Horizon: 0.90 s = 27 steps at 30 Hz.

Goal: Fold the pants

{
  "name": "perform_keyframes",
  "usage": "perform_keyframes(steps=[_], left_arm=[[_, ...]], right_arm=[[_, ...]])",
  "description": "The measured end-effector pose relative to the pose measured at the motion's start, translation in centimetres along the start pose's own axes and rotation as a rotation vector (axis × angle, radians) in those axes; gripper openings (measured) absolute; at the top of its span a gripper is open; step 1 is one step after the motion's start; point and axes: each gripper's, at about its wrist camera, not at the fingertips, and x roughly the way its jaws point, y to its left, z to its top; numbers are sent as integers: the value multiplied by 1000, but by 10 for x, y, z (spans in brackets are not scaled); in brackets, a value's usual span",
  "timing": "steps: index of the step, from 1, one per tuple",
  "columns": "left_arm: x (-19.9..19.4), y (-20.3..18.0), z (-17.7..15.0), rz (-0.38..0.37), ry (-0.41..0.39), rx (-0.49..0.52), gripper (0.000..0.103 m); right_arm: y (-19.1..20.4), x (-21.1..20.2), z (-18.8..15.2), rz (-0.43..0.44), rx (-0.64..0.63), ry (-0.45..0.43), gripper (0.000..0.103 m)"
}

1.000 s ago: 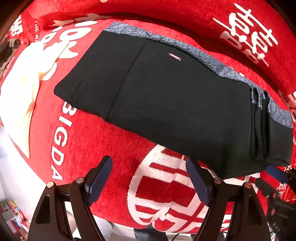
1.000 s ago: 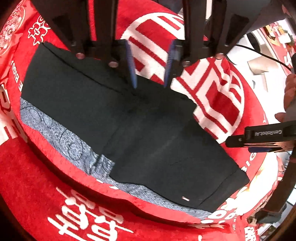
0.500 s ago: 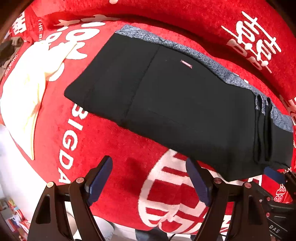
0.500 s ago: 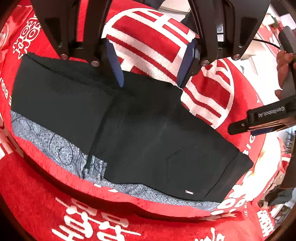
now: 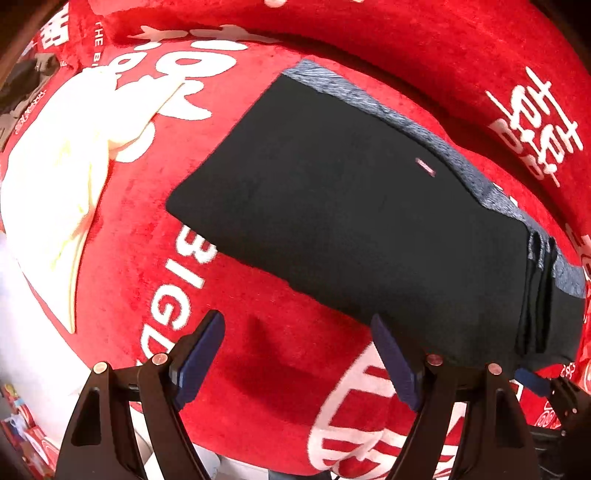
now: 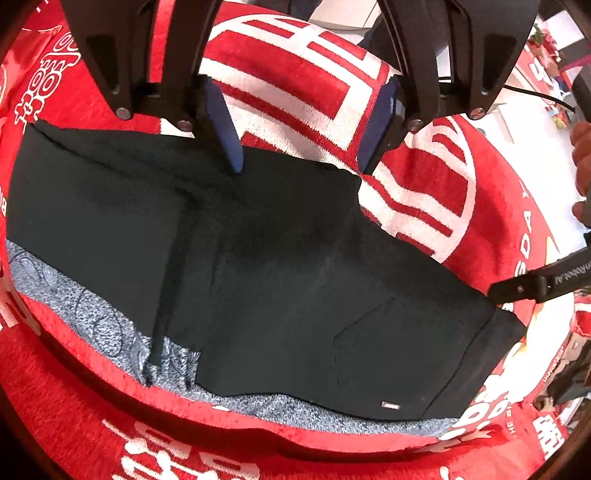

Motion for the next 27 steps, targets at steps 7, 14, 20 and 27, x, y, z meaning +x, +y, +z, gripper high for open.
perform_keyframes(steps=[7, 14, 20, 27], left_arm=[[4, 15, 4, -6, 2, -22, 82], [7, 27, 5, -36, 2, -61, 82], [7, 38, 7, -71, -9, -79, 82], [4, 64, 12, -201, -42, -128, 82]], right_arm=[[8, 5, 3, -25, -2, 14, 72], [22, 2, 11, 5, -8, 14, 72], [35, 8, 22, -2, -31, 26, 72], [34, 16, 21, -17, -42, 38, 72]])
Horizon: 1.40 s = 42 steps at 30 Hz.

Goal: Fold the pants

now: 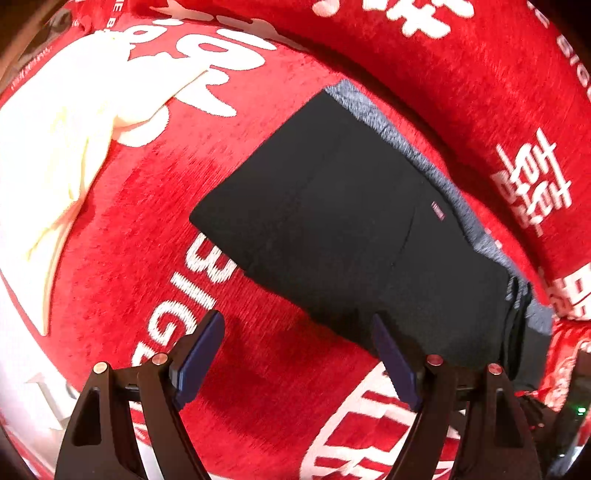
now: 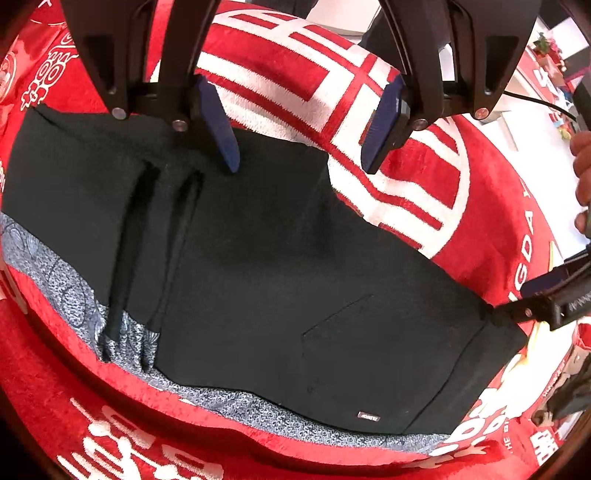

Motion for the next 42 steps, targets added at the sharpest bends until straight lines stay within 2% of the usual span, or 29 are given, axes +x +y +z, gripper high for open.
perform_keyframes(steps=[3, 6, 11, 14, 17, 19, 21, 23, 25, 27, 28, 29, 31, 35, 36, 39, 42], left_arm=[[-2, 12, 0, -99, -24, -28, 82], [-2, 27, 1, -264, -49, -77, 82], [19, 43, 3, -444, -39, -185, 82], [18, 42, 8, -485, -72, -174, 82], [20, 40, 12, -488, -75, -168, 82], [16, 32, 15, -520, -73, -176, 82], [12, 17, 18, -538, -105, -150, 82], [18, 9, 22, -499, -101, -135, 82], [35, 9, 26, -459, -52, -173, 82], [33, 9, 27, -456, -84, -216, 80], [32, 6, 28, -420, -84, -212, 69], [31, 2, 28, -368, -88, -192, 51], [25, -11, 26, -232, -110, -91, 36], [6, -63, 10, -7, -230, 223, 36], [3, -84, 1, 73, -274, 339, 36], [2, -113, -17, 188, -345, 516, 36], [1, -123, -23, 232, -372, 581, 36]], right_arm=[[3, 3, 1, -1, -3, 0, 73], [8, 9, -4, 0, -1, -3, 73], [8, 14, -8, -3, -14, -10, 75], [8, 17, -11, -3, -16, -15, 77], [9, 20, -13, -1, -21, -22, 78], [11, 22, -15, 0, -29, -24, 80], [12, 23, -16, -2, -37, -28, 81], [13, 25, -18, -4, -43, -31, 81], [14, 26, -18, -6, -47, -31, 82], [16, 24, -18, -3, -45, -26, 82], [16, 22, -17, 5, -43, -23, 82], [15, 18, -15, 16, -39, -26, 82], [10, 4, -8, 41, -15, -47, 82], [-3, -33, 29, 143, 66, -100, 82], [-4, -41, 42, 173, 77, -106, 82], [14, -59, 98, 263, 39, -80, 85], [49, -64, 153, 310, -67, -16, 86]])
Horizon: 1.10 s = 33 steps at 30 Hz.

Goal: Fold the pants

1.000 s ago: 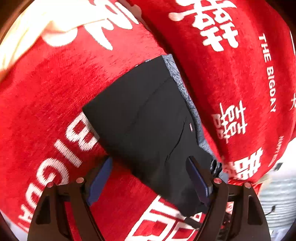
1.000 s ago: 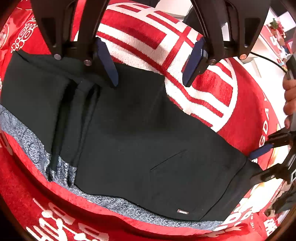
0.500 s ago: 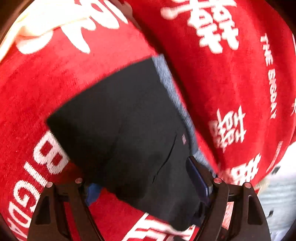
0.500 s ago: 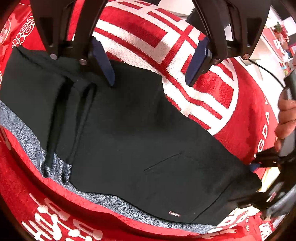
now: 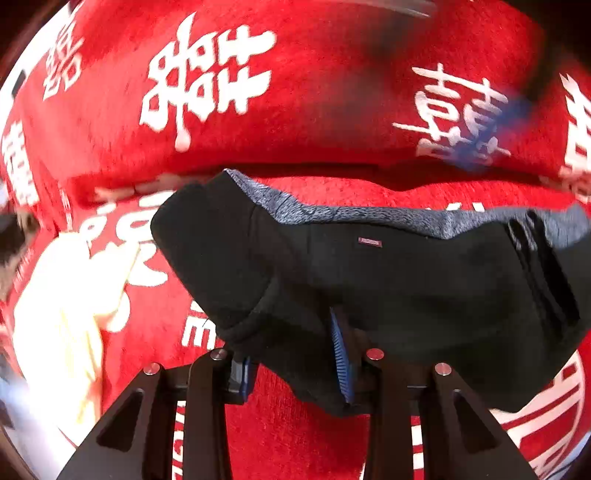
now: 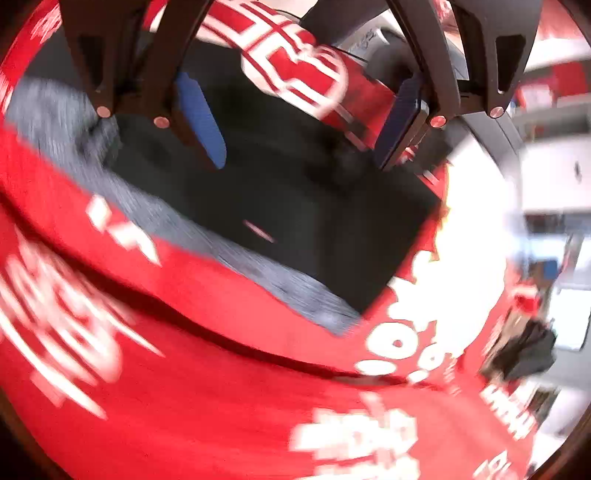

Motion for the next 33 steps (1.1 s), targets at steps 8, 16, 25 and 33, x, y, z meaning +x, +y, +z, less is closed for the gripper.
perform_keyframes(steps=[8, 16, 25, 33], left_arm=[[-1, -5, 5, 21, -4, 28, 36], [-17, -12, 7, 10, -35, 74, 36], [-97, -73, 49, -122, -144, 127, 36], [-152, -204, 72, -255, -186, 332, 36]], right_arm=[[86, 84, 69, -15, -165, 287, 87], [81, 96, 60, -91, -230, 289, 19], [1, -32, -14, 186, -90, -38, 19], [-120, -138, -119, 299, 92, -286, 19]])
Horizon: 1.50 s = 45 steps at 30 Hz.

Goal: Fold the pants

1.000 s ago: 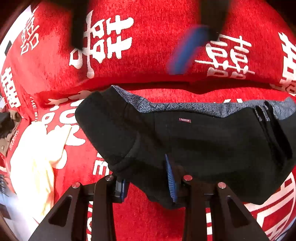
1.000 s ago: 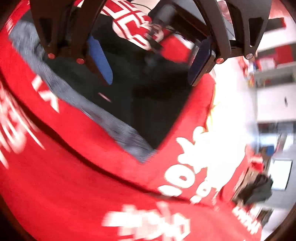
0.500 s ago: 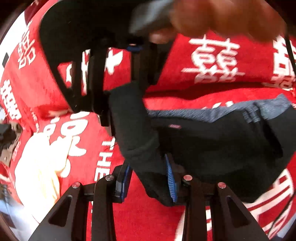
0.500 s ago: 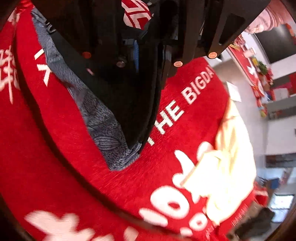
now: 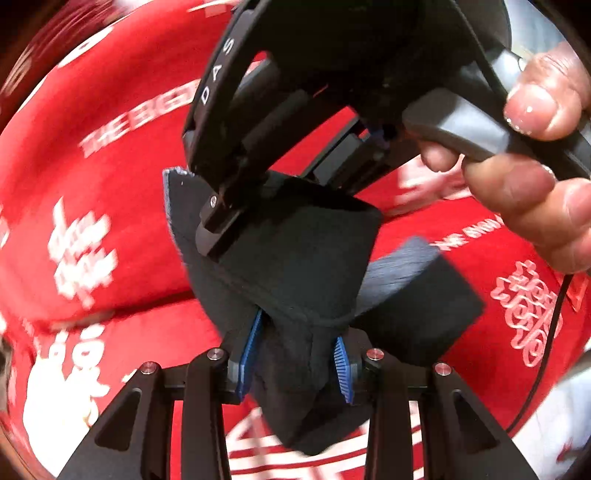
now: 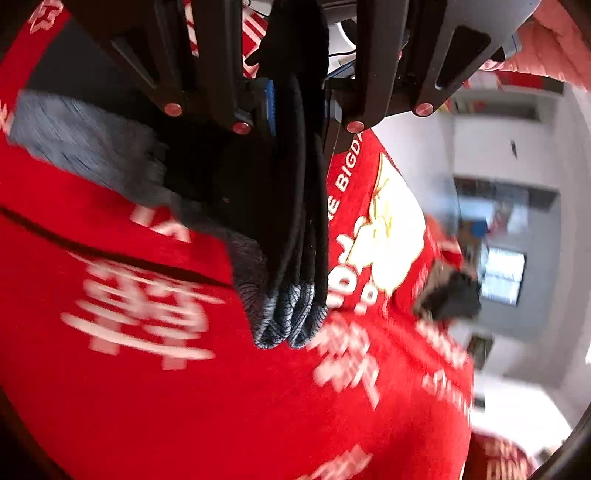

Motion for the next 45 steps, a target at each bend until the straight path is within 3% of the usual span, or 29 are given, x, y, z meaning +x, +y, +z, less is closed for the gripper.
perform_keyframes(steps=[4, 8, 12, 15, 18, 22, 26, 29, 32, 38, 41, 45], left_arm=[[12, -72, 16, -37, 6, 134, 36], [42, -137, 16, -79, 51, 219, 36], [82, -180, -4, -77, 141, 302, 36], [97, -191, -14, -59, 182, 329, 36], [101, -192, -18, -63, 213, 324, 54], [88, -185, -19, -118, 238, 283, 54], [66, -159, -14, -144, 240, 214, 54], [53, -128, -11, -95, 233, 156, 54], [60, -91, -9, -24, 249, 92, 54], [92, -39, -29, 32, 386, -61, 54], [111, -29, -51, 20, 474, -113, 56], [113, -25, -58, 2, 484, -144, 56]], right_arm=[[-66, -61, -41, 17, 92, -92, 21], [-136, -92, -78, -2, 174, -134, 22], [-214, -78, -112, -18, 289, -112, 22], [-240, -46, -126, -22, 325, -91, 23], [-252, -39, -135, 15, 349, -113, 25], [-250, -43, -141, -9, 347, -107, 27], [-237, -48, -142, -89, 326, -84, 34], [-230, -57, -151, -142, 347, -96, 37], [-221, -75, -166, -285, 361, -156, 37], [-190, -98, -192, -370, 367, -254, 37], [-178, -81, -192, -386, 327, -207, 39], [-186, -47, -196, -468, 352, -109, 38]])
